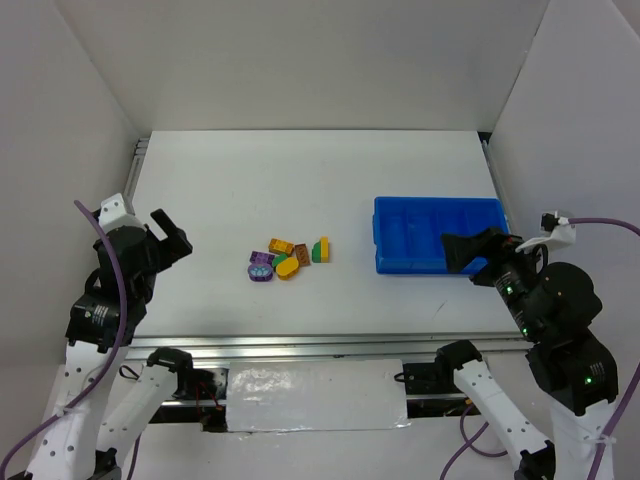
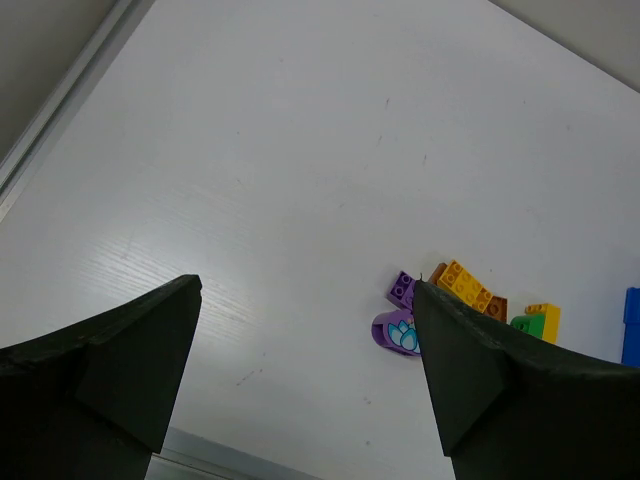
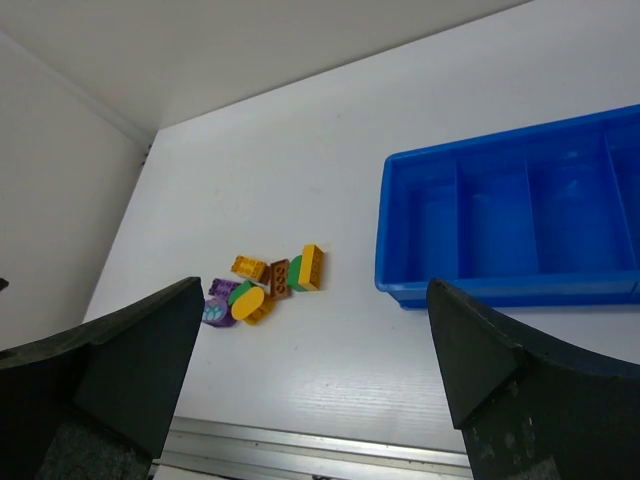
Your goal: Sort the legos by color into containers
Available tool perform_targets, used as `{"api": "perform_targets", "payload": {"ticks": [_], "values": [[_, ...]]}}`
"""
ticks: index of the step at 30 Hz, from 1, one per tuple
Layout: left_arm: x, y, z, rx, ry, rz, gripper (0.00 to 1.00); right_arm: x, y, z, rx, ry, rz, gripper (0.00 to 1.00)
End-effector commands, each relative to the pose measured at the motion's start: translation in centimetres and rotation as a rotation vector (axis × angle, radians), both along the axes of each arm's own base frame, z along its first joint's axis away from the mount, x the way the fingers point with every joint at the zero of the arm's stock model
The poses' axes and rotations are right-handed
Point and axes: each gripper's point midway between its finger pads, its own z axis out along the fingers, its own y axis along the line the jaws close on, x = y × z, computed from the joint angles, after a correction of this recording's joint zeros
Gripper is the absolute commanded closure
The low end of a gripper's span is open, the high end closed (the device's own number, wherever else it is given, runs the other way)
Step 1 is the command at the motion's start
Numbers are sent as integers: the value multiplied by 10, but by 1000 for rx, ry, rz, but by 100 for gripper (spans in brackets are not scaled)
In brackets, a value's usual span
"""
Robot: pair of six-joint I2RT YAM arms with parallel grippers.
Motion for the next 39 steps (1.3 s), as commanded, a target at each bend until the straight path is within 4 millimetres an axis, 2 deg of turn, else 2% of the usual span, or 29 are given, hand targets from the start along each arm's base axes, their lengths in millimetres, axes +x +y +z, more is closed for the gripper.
{"api": "perform_targets", "payload": {"ticks": [1,7,12,14,16,17,20,23,24,25,26,28,29,30,31,32,33,34,35,36,37,38,39], "values": [[2,0,5,2,-24,2,1,-1,-7,11,23,-26,-41,0],[3,-2,5,3,-25,-14,0,-9,-6,19,38,-80,-25,0],[3,-3,5,2,-25,-17,0,-13,5,24,52,-107,41,0],[4,-3,4,1,-25,-17,0,-13,17,24,41,-101,110,0],[4,-4,4,-2,-25,-23,1,-4,31,20,33,-60,175,0],[5,-5,3,-2,-23,-27,0,5,44,12,41,-9,228,0],[6,-5,4,-1,-20,-26,0,23,65,1,69,50,303,0],[6,-4,2,4,-15,-21,0,51,91,-28,93,156,347,0],[6,-4,3,3,-17,-21,0,63,100,-41,84,201,339,0],[6,-4,2,4,-13,-24,0,78,100,-50,72,214,268,0],[7,-5,1,3,-12,-29,0,85,121,-67,31,272,291,0],[9,-7,0,4,-6,-39,1,101,134,-80,-21,302,238,0],[9,-7,-1,6,0,-41,1,103,150,-87,-44,322,256,0],[10,-8,-1,4,2,-43,0,117,164,-107,-87,378,248,0],[11,-8,-2,6,8,-44,0,123,174,-118,-113,406,250,0],[10,-8,-2,7,9,-42,0,133,188,-146,-168,474,237,0],[10,-7,-2,8,9,-41,0,140,196,-147,-182,484,236,0],[10,-7,-2,10,6,-41,0,144,204,-158,-212,510,234,0],[10,-7,-2,10,4,-41,0,155,210,-184,-269,559,196,0],[10,-7,-1,10,1,-44,1,159,220,-185,-285,562,196,0],[10,-8,-1,9,1,-47,0,164,225,-194,-301,581,190,0],[11,-8,-1,8,-1,-50,0,170,231,-222,-345,630,181,0],[11,-9,-1,9,0,-56,0,175,237,-224,-348,639,180,0]]}}
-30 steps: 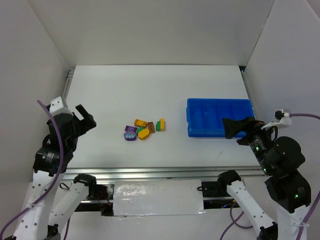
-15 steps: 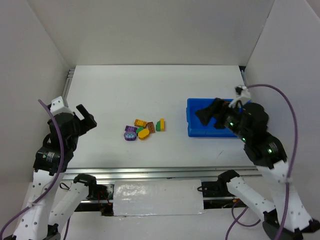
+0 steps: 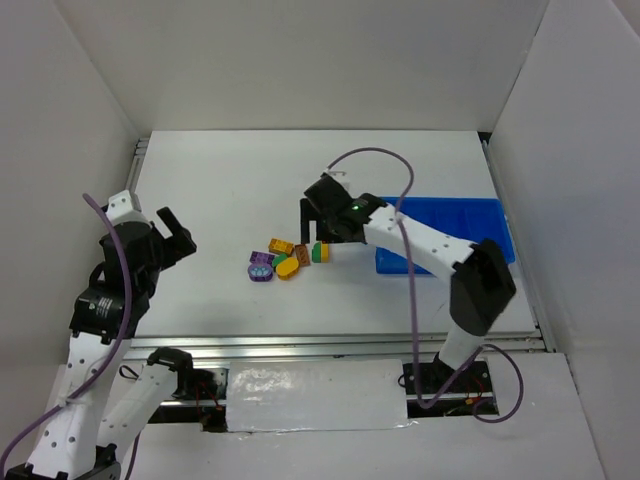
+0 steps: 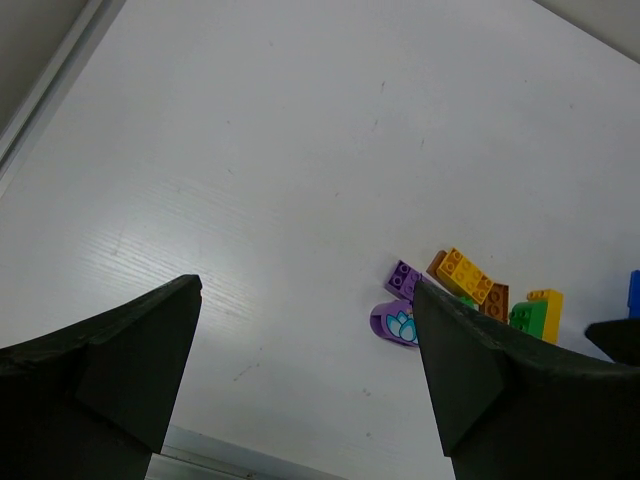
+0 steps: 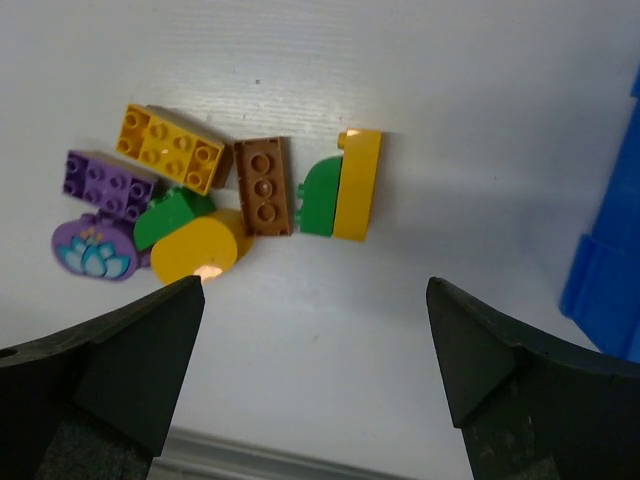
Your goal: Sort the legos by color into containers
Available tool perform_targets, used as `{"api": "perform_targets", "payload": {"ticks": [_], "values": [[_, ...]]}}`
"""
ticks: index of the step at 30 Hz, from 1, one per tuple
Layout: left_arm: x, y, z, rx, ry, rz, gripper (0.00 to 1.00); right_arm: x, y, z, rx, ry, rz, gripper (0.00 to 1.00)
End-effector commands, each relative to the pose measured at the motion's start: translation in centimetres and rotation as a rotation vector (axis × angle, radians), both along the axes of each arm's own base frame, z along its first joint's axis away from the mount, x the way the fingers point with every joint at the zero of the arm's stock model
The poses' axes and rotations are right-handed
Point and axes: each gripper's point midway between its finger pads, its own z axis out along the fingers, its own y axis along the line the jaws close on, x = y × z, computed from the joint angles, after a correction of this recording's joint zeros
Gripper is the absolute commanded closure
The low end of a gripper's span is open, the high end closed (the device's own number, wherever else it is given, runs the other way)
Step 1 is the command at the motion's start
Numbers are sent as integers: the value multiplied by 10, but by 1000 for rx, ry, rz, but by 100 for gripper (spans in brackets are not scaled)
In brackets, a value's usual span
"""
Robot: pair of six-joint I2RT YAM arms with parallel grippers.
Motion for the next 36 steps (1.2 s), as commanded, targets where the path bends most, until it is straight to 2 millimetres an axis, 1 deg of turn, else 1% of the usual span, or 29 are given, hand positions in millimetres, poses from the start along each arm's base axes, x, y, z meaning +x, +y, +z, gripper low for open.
{"api": "perform_targets", "payload": {"ticks": [1,2,4,5,7,8,9,10,11,13,14,16,17,19,20,23,24,27,29,30,32,33,34,36], "values": [[5,-4,5,9,-28,-30,1,25,14,-8,-48,-29,-54,1],[6,-5,4,9,-23,-35,0,28,18,-29,-81,3,-49,1],[6,-5,4,7,-24,-36,0,33,26,-39,-84,13,-40,3],[6,-6,5,7,-25,-39,0,35,29,-50,-90,24,-33,4],[6,-7,5,6,-30,-48,0,36,33,-59,-92,41,-25,7],[6,-7,5,5,-29,-50,0,36,34,-71,-105,61,-21,8],[6,-7,5,6,-30,-52,1,36,35,-75,-109,67,-20,9],[6,-7,6,5,-34,-52,0,37,35,-81,-119,77,-26,10],[6,-7,6,5,-31,-52,0,37,32,-91,-144,91,-37,11],[6,-8,5,4,-31,-55,0,35,31,-99,-149,97,-41,15],[6,-8,6,5,-32,-56,0,32,26,-106,-157,111,-41,16],[6,-9,6,3,-35,-62,0,30,29,-108,-140,109,-37,17],[6,-10,6,2,-34,-65,0,28,27,-111,-144,117,-35,19],[7,-10,4,3,-28,-68,0,27,28,-113,-135,114,-27,23],[7,-10,5,3,-29,-68,0,25,25,-118,-141,120,-27,25],[7,-11,4,4,-24,-70,0,25,27,-122,-142,120,-16,33],[7,-11,5,3,-29,-71,0,26,27,-123,-146,121,-15,39],[8,-11,4,3,-27,-71,1,26,25,-123,-155,120,-19,51],[8,-11,4,3,-27,-71,0,26,23,-119,-155,108,-25,51],[8,-11,4,3,-24,-73,0,26,23,-113,-144,98,-23,46],[9,-12,3,3,-21,-76,1,24,21,-110,-140,92,-24,39],[9,-12,2,3,-18,-78,0,23,20,-107,-135,83,-21,39],[9,-12,2,3,-18,-78,1,23,18,-106,-137,79,-24,40],[9,-12,2,3,-19,-78,0,24,17,-107,-150,74,-21,53]]}}
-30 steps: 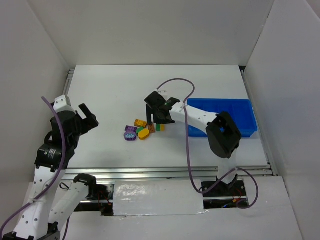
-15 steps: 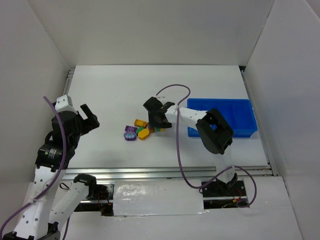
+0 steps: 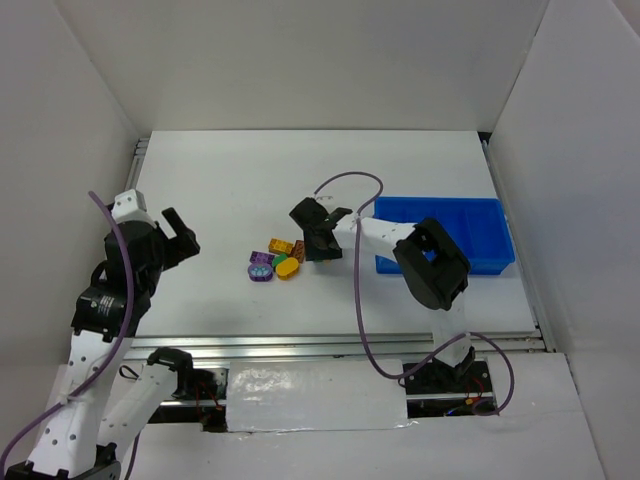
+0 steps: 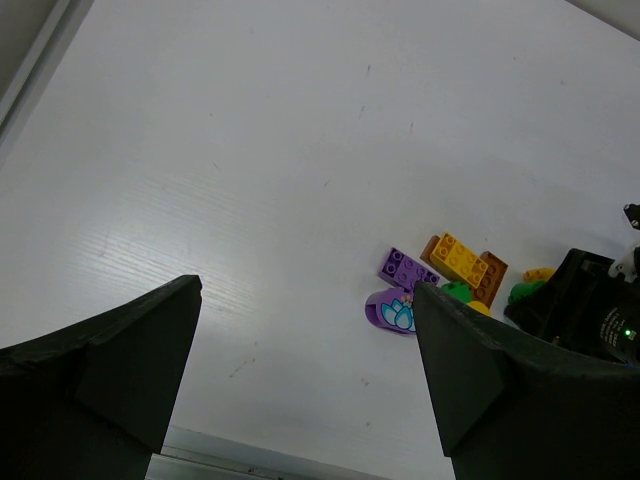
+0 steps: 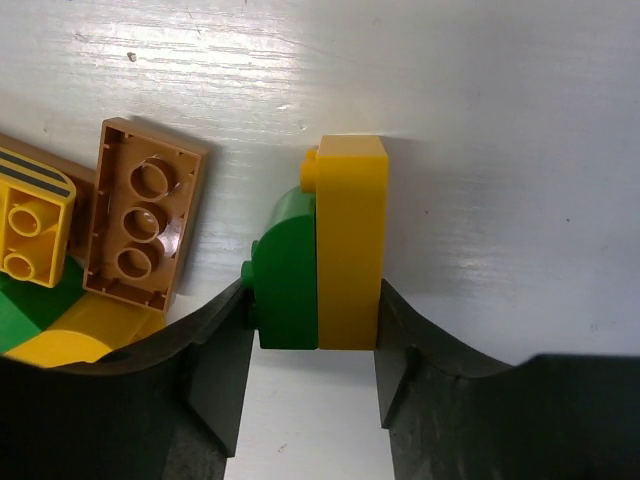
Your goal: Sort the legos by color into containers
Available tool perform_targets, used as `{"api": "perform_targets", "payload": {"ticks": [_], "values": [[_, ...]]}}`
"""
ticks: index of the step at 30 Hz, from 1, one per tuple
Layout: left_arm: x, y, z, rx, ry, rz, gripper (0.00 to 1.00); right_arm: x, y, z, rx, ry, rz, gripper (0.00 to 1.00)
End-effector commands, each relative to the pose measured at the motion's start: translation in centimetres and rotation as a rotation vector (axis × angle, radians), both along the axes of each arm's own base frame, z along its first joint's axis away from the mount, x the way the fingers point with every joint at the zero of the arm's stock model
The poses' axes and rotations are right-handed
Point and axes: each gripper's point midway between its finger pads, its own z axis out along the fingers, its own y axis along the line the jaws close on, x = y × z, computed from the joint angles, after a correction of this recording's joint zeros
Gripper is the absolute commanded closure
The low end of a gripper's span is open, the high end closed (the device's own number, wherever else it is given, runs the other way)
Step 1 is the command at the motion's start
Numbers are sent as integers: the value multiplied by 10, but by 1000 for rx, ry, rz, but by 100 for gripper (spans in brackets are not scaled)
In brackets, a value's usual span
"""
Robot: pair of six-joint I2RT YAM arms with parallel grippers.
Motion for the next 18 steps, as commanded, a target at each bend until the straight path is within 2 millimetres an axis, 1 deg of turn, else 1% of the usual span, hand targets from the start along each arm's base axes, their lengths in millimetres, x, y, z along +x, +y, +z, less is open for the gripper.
{"api": "perform_targets", "payload": {"ticks": [1,2,3,4,5,6,7,8,9,10,11,12,13,14,15,16,17,18], "values": [[6,-3,7,4,-34,-20,0,10,2,22,22,-74,-8,59],[6,-3,6,3,-32,-20,0,9,3,22,19,-69,-1,77],[6,-3,7,3,-35,-18,0,9,3,21,17,-69,-1,80],[6,-3,7,3,-36,-18,0,8,2,23,18,-72,-1,91],[7,-3,7,4,-35,-20,0,10,4,32,38,-93,-1,100],[7,-4,6,0,-34,-22,0,4,2,32,45,-90,13,100],[8,-7,6,-7,-33,-37,0,3,9,40,68,-117,48,100],[8,-12,6,-19,-29,-60,1,1,14,62,115,-160,78,100],[11,-19,8,-29,-43,-104,1,-12,12,60,119,-155,144,100],[11,-41,7,-78,-38,-215,0,-18,25,72,171,-197,202,100],[10,-55,7,-113,-34,-282,1,-34,23,87,213,-231,262,100],[11,-68,10,-163,-47,-338,0,-44,28,100,251,-263,320,100],[4,-98,7,-251,-21,-492,0,-59,41,114,298,-303,408,100],[1,-114,9,-308,-16,-568,0,-69,41,145,353,-369,443,100],[-3,-129,12,-392,-7,-623,0,-81,37,146,365,-379,472,100],[-10,-152,18,-480,-23,-756,1,-92,38,174,428,-443,499,100],[-13,-161,23,-529,-34,-807,2,-98,37,184,461,-463,510,100],[-22,-170,19,-616,21,-815,3,-103,33,186,489,-475,511,100]]}}
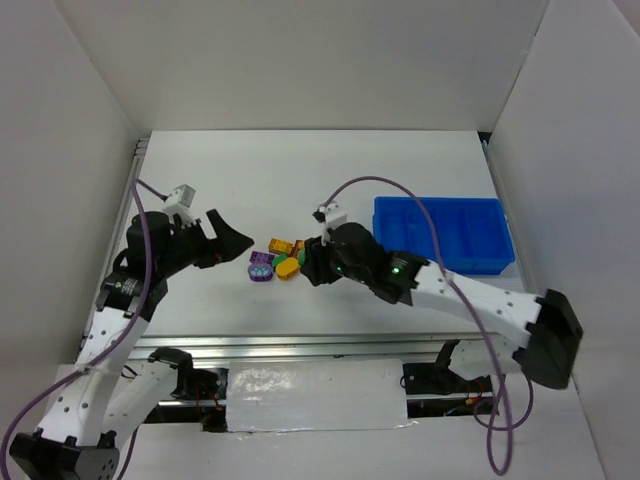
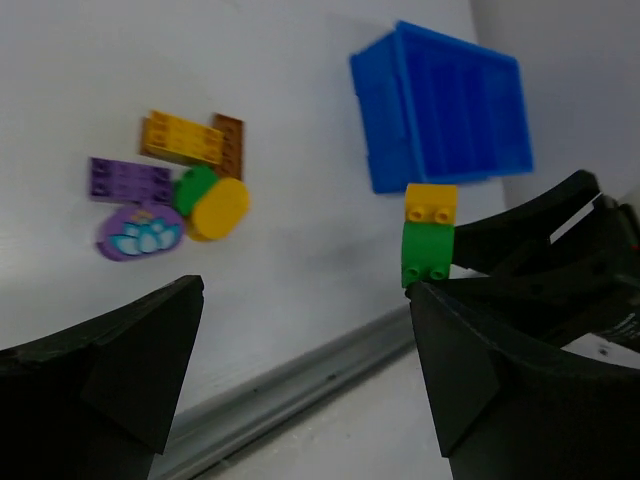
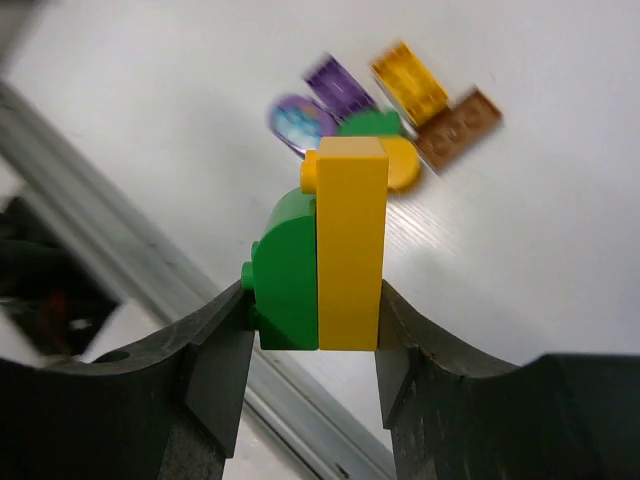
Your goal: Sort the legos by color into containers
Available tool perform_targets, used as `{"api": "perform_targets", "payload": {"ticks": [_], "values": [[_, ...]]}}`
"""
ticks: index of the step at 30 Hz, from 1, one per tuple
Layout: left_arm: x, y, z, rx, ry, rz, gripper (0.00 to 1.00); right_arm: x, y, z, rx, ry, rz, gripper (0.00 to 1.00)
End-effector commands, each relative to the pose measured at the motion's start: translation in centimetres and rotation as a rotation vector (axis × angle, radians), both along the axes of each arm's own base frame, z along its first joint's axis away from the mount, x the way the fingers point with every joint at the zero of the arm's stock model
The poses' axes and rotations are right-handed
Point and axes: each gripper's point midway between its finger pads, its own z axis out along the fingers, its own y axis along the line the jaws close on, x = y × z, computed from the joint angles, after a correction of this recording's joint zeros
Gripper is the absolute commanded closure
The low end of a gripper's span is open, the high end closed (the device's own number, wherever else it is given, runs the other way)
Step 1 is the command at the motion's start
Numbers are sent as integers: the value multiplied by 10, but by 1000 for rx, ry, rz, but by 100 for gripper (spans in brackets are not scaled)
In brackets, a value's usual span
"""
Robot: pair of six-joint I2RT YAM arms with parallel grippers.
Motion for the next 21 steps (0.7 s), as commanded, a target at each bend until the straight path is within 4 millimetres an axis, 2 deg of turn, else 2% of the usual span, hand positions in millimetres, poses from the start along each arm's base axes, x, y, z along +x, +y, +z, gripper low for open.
{"api": "perform_targets", "payload": {"ticks": [1,3,4,5,6,7,8,9,14,18,21], "values": [[-21,-66,43,-304,-70,-339,3,-10,5,68,214,-169,77,100],[-23,-78,52,-358,-73,-366,3,-17,0,80,251,-181,75,100],[-28,-92,56,-366,-67,-408,4,-19,-3,83,256,-183,69,100],[-26,-99,61,-370,-85,-414,4,-23,-6,97,276,-207,67,100],[-28,-107,63,-366,-82,-430,5,-26,-8,101,282,-215,68,100],[-34,-125,67,-359,-71,-479,7,-29,-10,104,276,-220,66,100],[-31,-129,64,-334,-66,-461,8,-31,-13,113,283,-238,61,100],[-38,-143,65,-327,-57,-500,9,-33,-16,112,268,-235,57,100],[-42,-159,69,-323,-72,-519,11,-36,-25,107,209,-243,20,100],[-35,-167,59,-285,-33,-508,19,-50,-20,110,196,-273,46,100],[-32,-171,53,-263,-21,-499,22,-48,-23,109,170,-290,11,100]]}}
